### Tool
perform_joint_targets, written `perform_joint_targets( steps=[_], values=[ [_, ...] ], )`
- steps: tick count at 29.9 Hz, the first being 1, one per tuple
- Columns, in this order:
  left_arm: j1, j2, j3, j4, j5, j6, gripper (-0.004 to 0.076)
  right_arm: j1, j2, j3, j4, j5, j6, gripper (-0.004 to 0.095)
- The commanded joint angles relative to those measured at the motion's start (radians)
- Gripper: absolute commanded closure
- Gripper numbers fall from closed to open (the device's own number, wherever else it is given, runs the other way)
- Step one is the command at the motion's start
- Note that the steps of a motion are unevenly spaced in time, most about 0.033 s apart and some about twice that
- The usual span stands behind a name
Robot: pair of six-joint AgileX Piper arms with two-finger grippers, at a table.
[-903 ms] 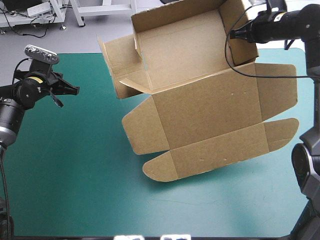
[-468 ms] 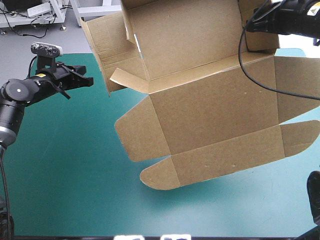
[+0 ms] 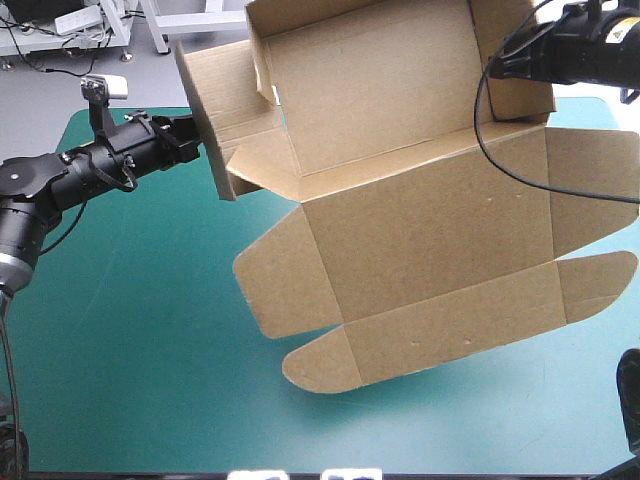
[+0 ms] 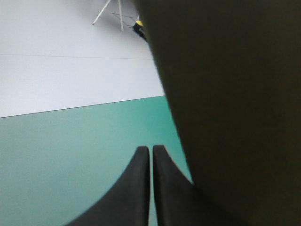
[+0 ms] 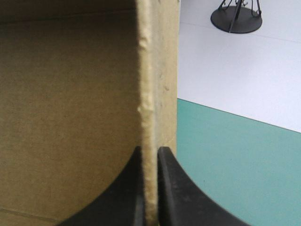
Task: Fold the box
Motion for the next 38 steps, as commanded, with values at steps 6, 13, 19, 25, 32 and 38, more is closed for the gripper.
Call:
perform_joint_targets(
  steps=[6, 13, 19, 25, 32, 38],
  values=[
    [-0.002, -0.036, -0.036, -0.14, 0.101, 0.016, 0.0707, -0.009, -0.04, 0.035, 0.031, 0.003, -0.028, 0.0928],
    [-0.002, -0.036, -0.036, -0.14, 0.164, 0.081, 0.0705, -0.009, -0.04, 0.035, 0.031, -0.005, -0.03, 0.0927],
    [-0.002, -0.036, -0.047, -0.133, 0.227, 0.084, 0.0656, -0.009, -0.04, 0.035, 0.035, -0.015, -0.03, 0.0927],
    [-0.002, -0.036, -0.107, -0.117, 0.244, 0.075, 0.0522, -0.009, -0.04, 0.035, 0.035, -0.016, -0.03, 0.0927],
    [-0.006, -0.036, -0.129, -0.117, 0.28, 0.048, 0.0508, -0.009, -0.04, 0.035, 0.035, -0.037, -0.03, 0.0927],
    [-0.006, -0.036, -0.129, -0.117, 0.314, 0.048, 0.0505, -0.009, -0.038, 0.035, 0.035, -0.046, -0.026, 0.0927]
  ],
)
